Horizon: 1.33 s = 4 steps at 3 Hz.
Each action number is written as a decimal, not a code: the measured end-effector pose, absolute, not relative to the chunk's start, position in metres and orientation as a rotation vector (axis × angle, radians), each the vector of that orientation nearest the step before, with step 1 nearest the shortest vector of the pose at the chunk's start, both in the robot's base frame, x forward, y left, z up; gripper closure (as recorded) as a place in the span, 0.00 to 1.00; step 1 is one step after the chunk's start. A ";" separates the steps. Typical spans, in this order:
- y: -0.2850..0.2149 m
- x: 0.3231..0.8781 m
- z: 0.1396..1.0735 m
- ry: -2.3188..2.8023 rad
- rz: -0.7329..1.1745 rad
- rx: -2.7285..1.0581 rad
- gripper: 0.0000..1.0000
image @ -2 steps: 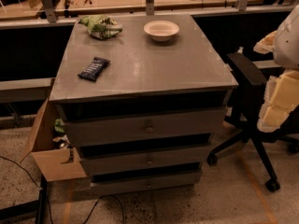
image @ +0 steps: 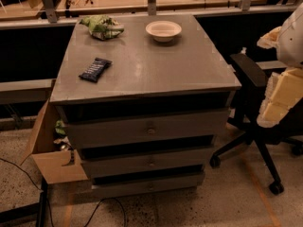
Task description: Move paper bowl near rxbar blueberry
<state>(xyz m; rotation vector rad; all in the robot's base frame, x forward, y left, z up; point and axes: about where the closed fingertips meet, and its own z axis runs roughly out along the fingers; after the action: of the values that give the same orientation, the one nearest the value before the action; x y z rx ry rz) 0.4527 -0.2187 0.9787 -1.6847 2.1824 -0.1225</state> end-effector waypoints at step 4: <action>-0.220 0.595 1.028 1.450 -0.268 -1.608 0.00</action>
Offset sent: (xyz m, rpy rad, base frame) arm 0.1203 -0.0163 0.0455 0.1437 -0.4786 0.2728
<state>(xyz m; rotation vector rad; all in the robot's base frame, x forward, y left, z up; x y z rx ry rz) 0.5947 -0.2199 1.0285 -1.6083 1.4500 -0.2677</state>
